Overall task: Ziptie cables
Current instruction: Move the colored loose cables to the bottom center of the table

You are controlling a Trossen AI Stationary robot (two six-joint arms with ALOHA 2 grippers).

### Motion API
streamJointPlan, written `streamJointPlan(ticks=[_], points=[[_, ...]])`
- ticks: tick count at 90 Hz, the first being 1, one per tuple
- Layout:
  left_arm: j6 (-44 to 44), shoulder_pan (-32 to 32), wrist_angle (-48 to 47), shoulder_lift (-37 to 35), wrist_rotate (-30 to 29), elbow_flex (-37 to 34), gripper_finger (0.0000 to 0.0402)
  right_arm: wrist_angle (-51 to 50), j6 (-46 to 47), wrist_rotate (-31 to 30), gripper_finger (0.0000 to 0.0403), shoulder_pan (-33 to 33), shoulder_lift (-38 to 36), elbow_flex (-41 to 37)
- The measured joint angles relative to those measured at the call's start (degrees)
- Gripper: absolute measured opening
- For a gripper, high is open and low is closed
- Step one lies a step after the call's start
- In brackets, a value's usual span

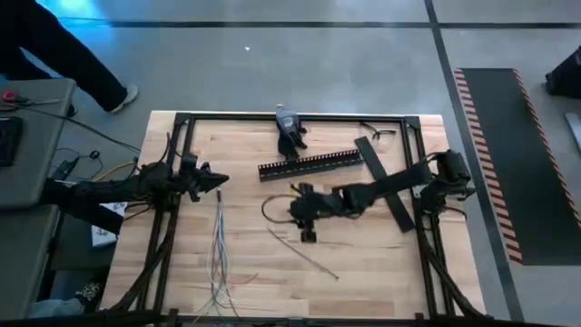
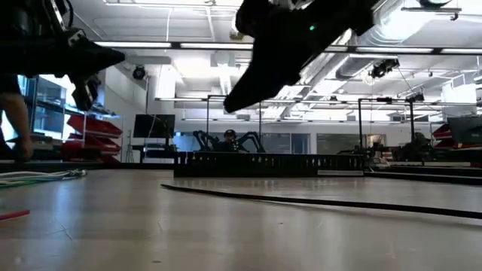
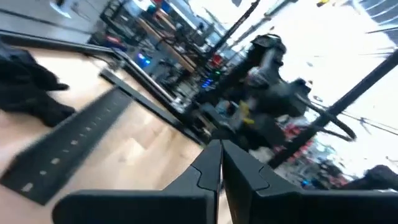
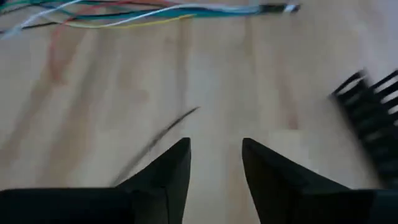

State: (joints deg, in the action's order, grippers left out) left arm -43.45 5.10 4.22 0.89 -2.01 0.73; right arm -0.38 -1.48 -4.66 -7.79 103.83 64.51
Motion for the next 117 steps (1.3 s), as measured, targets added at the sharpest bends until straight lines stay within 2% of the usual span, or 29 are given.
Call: streamJointPlan(ticks=[18, 26, 31, 45, 60, 68, 76, 88, 99, 117], points=[[-2.13, 0.04, -2.74, 0.57, -1.56, 0.18, 0.0004, 1.39, -1.99, 7.62, 0.0134, 4.98, -0.04, 0.02], [1.83, -0.02, -12.35, 2.18, -0.93, 4.01, 0.0009, 1.65, -2.0, 7.97, 0.0134, 5.92, -0.07, 0.02], [3.38, -0.01, -21.38, 4.09, -2.54, 7.99, 0.0009, 1.52, -1.92, 7.99, 0.0134, 6.12, -0.07, 0.02], [1.92, 0.0, -40.77, 13.77, -9.28, 19.52, 0.0009, 1.86, 0.68, 7.12, 0.0134, 6.29, -0.04, 0.02], [-6.07, 0.02, -52.85, 27.4, -6.73, 25.85, 0.0012, 2.29, 1.98, 4.02, 0.0134, 6.18, -0.04, 0.02], [-7.01, 0.02, -54.95, 34.05, -2.26, 26.05, 0.0025, 3.04, 1.97, 3.49, 0.0134, 6.18, -0.04, 0.02], [-6.01, 0.09, -53.23, 39.36, 0.21, 26.07, 0.0053, 3.79, 0.78, 3.34, 0.0134, 6.18, -0.04, 0.02], [-6.19, 1.06, -50.75, 44.17, 0.27, 26.08, 0.0111, 4.42, -2.75, 3.34, 0.0134, 6.34, -0.04, 0.02], [-10.34, 2.83, -51.09, 47.81, -0.18, 26.08, 0.0156, 4.5, -5.9, 3.36, 0.0134, 6.83, -0.04, 0.02], [-11.51, 4.47, -50.53, 55.8, -0.29, 26.08, 0.0174, 4.58, -6.22, 3.72, 0.0134, 7.93, -0.04, -0.04]])
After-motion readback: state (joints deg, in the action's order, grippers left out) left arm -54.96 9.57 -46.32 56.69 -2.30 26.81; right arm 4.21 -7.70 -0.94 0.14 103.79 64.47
